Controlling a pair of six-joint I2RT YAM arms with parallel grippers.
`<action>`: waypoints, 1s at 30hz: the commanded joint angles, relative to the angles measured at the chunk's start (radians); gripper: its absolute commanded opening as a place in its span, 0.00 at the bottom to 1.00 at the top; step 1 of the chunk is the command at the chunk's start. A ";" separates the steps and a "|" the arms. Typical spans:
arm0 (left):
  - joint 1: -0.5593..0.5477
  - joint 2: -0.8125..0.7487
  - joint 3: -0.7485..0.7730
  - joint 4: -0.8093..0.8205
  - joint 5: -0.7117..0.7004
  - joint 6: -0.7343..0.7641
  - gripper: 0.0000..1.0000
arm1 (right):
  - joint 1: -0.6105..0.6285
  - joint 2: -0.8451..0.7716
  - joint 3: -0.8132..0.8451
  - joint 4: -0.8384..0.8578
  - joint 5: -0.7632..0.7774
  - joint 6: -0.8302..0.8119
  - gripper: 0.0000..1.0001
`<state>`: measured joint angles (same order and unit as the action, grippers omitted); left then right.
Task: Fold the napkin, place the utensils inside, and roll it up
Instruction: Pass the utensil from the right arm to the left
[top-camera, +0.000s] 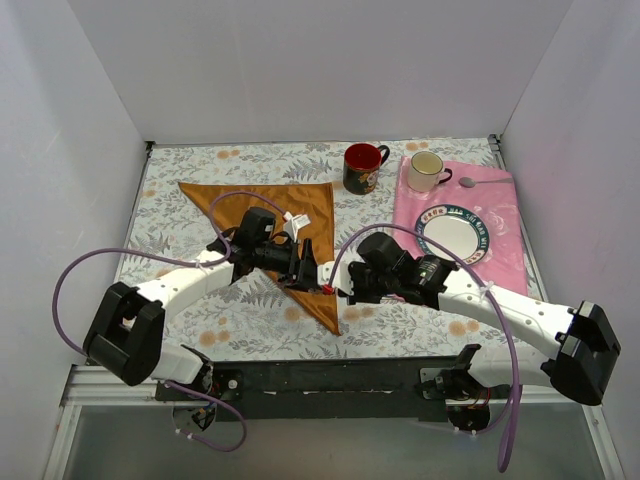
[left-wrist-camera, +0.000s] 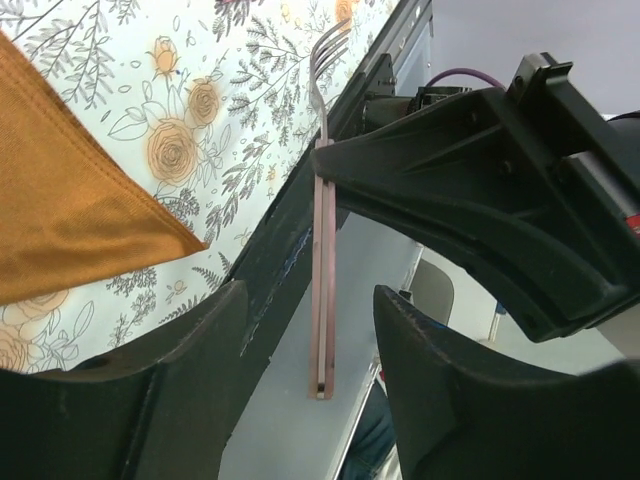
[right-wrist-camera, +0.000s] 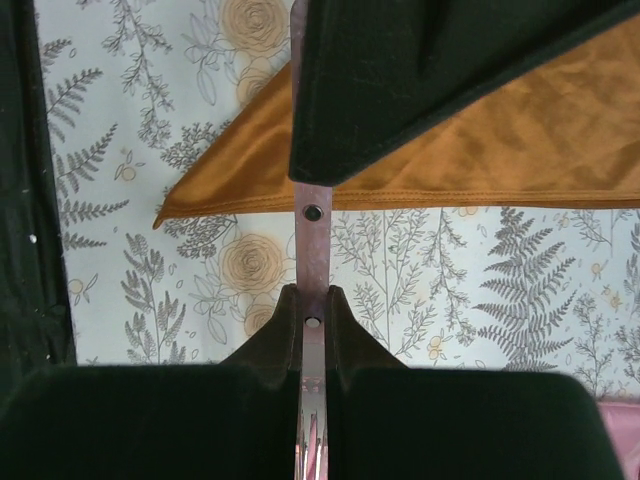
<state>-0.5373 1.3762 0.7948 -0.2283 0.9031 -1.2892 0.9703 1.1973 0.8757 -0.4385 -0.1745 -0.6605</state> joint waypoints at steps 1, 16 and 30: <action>-0.027 0.035 0.066 0.004 0.043 0.048 0.51 | 0.014 -0.022 0.058 -0.066 -0.054 -0.051 0.01; -0.173 0.214 0.190 -0.031 0.146 0.096 0.31 | 0.073 -0.053 0.089 -0.189 -0.100 -0.182 0.01; -0.224 0.234 0.231 -0.149 0.140 0.192 0.27 | 0.091 -0.044 0.088 -0.192 -0.088 -0.174 0.01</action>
<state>-0.7425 1.6157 0.9909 -0.3229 1.0286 -1.1542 1.0554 1.1641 0.9169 -0.6498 -0.2443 -0.8268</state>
